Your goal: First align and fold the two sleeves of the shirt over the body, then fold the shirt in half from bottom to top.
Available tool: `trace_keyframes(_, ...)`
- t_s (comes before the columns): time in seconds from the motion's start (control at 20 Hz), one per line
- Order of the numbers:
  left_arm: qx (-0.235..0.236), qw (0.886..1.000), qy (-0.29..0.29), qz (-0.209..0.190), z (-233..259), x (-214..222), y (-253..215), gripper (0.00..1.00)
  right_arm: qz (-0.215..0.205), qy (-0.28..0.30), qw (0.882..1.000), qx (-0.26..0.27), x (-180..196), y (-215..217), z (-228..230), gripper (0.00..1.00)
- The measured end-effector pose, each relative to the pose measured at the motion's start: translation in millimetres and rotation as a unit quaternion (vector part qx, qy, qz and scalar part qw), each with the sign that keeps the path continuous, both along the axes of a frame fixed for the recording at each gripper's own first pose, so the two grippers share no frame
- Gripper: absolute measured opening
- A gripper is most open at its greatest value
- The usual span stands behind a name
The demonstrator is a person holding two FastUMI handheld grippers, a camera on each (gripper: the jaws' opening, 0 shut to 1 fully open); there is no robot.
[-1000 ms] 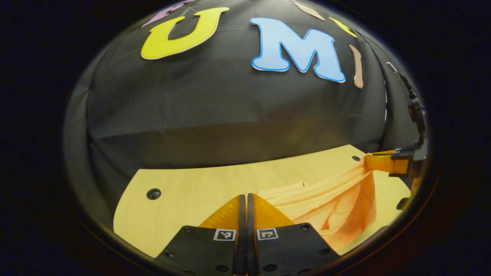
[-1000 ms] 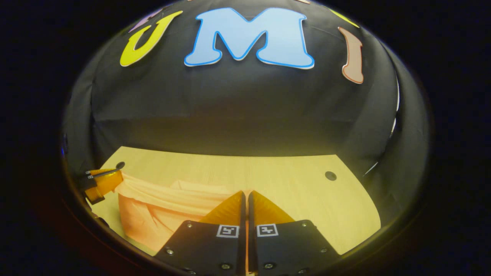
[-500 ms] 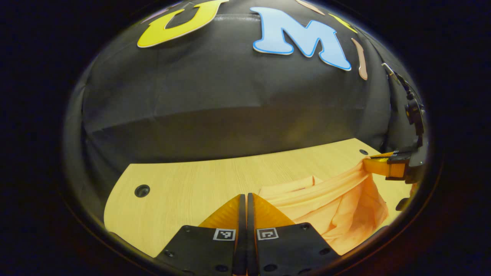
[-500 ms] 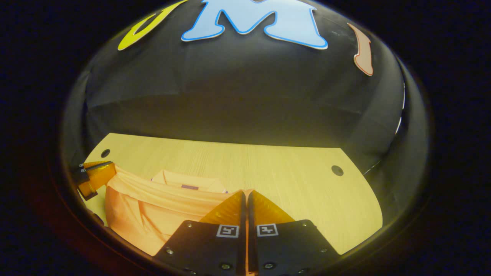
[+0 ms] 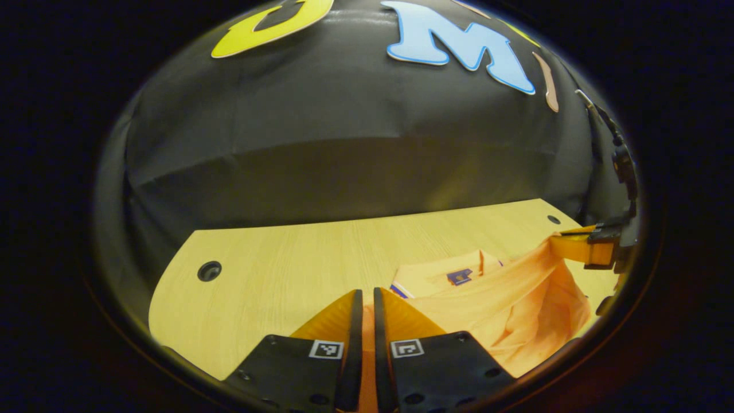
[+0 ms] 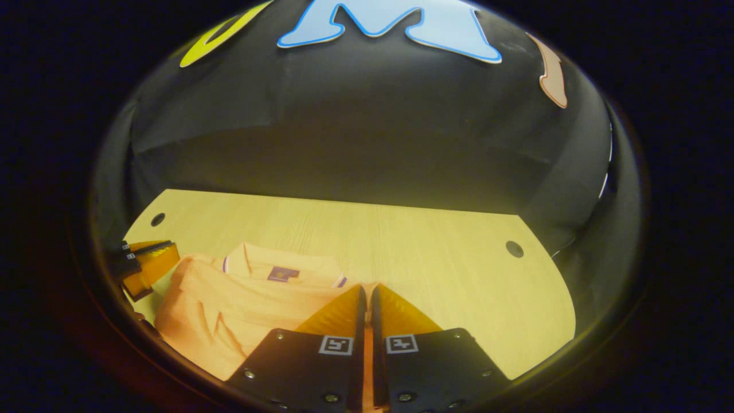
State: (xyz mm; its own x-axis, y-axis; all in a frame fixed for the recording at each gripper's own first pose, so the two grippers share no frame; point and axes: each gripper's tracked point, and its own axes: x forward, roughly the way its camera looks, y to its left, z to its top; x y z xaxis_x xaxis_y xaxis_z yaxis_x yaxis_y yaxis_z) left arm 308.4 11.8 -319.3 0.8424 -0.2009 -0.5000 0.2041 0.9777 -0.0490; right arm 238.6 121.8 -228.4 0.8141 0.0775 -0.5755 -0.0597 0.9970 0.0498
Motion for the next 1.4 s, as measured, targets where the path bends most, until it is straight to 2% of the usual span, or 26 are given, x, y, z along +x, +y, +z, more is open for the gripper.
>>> trace_keyframes(0.05, -0.001, 1.0, -0.002, 0.002, 5, -2, 1, 0.23, 0.0, -0.004, 1.0, -0.003, 1, -2, 1, 0.12)
trace_keyframes(0.15, -0.004, 1.0, -0.01, 0.005, 13, -8, 1, 0.47, 0.005, -0.011, 1.0, -0.001, -7, -3, 10, 0.28)
trace_keyframes(0.2, -0.004, 1.0, -0.014, 0.004, 19, -11, -1, 0.59, 0.007, -0.015, 1.0, 0.002, -12, -4, 17, 0.32)
trace_keyframes(0.3, -0.001, 1.0, -0.029, 0.005, 35, -18, -1, 0.67, 0.012, -0.023, 1.0, 0.007, -15, -5, 21, 0.46)
trace_keyframes(0.35, -0.004, 0.999, -0.037, 0.004, 45, -23, -4, 0.67, 0.014, -0.028, 0.999, 0.01, -23, -7, 30, 0.53)
trace_keyframes(0.4, -0.005, 0.999, -0.046, 0.005, 53, -28, -4, 0.74, 0.016, -0.034, 0.999, 0.011, -28, -9, 36, 0.55)
trace_keyframes(0.45, -0.007, 0.999, -0.053, 0.005, 63, -34, -5, 0.75, 0.018, -0.042, 0.999, 0.013, -35, -10, 44, 0.57)
trace_keyframes(0.5, -0.008, 0.998, -0.061, 0.009, 72, -39, -6, 0.8, 0.02, -0.051, 0.998, 0.015, -42, -13, 53, 0.7)
trace_keyframes(0.55, -0.01, 0.997, -0.07, 0.012, 81, -46, -7, 0.81, 0.022, -0.062, 0.998, 0.016, -49, -15, 60, 0.76)
trace_keyframes(0.75, -0.017, 0.994, -0.102, 0.021, 117, -77, -11, 0.87, 0.024, -0.097, 0.995, 0.018, -79, -27, 92, 0.8)
trace_keyframes(0.8, -0.017, 0.994, -0.109, 0.024, 125, -85, -12, 0.89, 0.024, -0.103, 0.994, 0.022, -88, -29, 99, 0.94)
trace_keyframes(0.95, -0.019, 0.99, -0.132, 0.034, 148, -113, -14, 0.94, 0.024, -0.124, 0.992, 0.029, -116, -37, 119, 0.94)
trace_keyframes(1.15, -0.011, 0.986, -0.164, 0.036, 175, -150, -22, 0.94, 0.029, -0.156, 0.987, 0.035, -155, -47, 143, 0.95)
trace_keyframes(1.4, -0.011, 0.98, -0.191, 0.052, 199, -200, -32, 0.94, 0.052, -0.198, 0.979, 0.018, -204, -61, 167, 0.95)
